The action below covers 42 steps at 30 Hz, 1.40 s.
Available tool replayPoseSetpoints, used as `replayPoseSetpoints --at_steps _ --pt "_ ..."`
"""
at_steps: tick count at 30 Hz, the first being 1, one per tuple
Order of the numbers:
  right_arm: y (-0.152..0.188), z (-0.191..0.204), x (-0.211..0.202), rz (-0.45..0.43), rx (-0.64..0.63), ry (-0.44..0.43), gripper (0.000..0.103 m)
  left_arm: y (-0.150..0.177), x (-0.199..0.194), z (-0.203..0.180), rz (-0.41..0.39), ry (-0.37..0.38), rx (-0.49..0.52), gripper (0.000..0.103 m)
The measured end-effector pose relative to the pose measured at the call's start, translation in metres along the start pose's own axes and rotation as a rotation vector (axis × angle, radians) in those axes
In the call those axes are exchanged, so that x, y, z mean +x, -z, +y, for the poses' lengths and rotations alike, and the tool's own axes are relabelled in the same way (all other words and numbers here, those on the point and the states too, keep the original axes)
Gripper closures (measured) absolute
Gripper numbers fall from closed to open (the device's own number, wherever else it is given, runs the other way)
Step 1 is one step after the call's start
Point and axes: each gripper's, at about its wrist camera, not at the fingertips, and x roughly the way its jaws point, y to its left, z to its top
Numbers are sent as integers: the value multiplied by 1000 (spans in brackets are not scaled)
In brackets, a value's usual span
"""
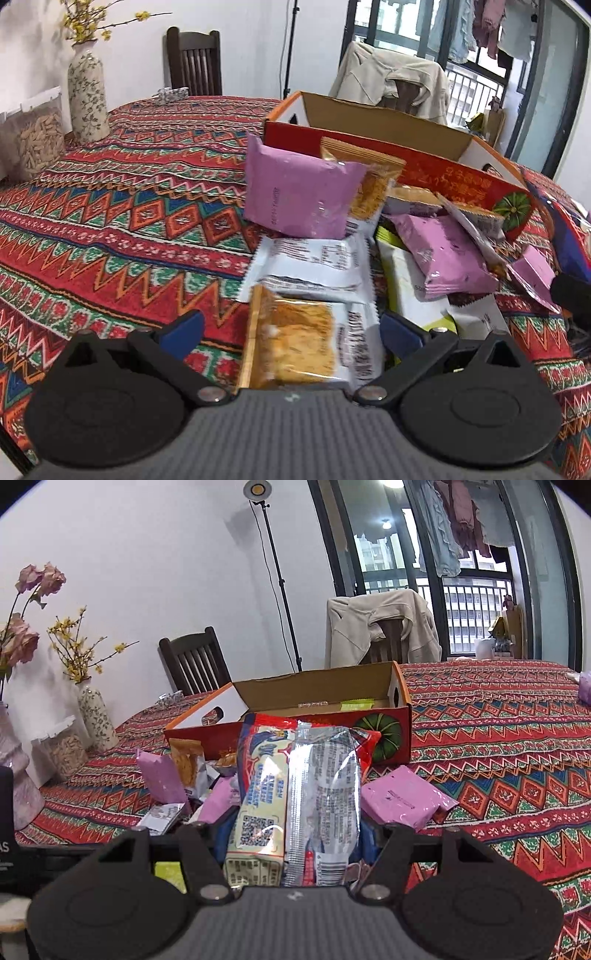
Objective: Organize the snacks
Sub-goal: 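Grasp the silver QR-code bar pack with the right tool while the left tool grasps a cracker packet, then carry both packets over the box and open both tools to drop them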
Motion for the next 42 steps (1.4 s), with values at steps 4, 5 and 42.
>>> replayPoseSetpoints --at_steps 4,5,42 --pt "3 -3 1 2 7 -9 41 3 1 -9 -5 -19 29 0" --pt "3 -3 2 2 7 -11 41 4 1 -10 -7 -26 35 0" --pt "8 19 -19 -60 -71 14 41 2 -69 2 -206 109 79 45"
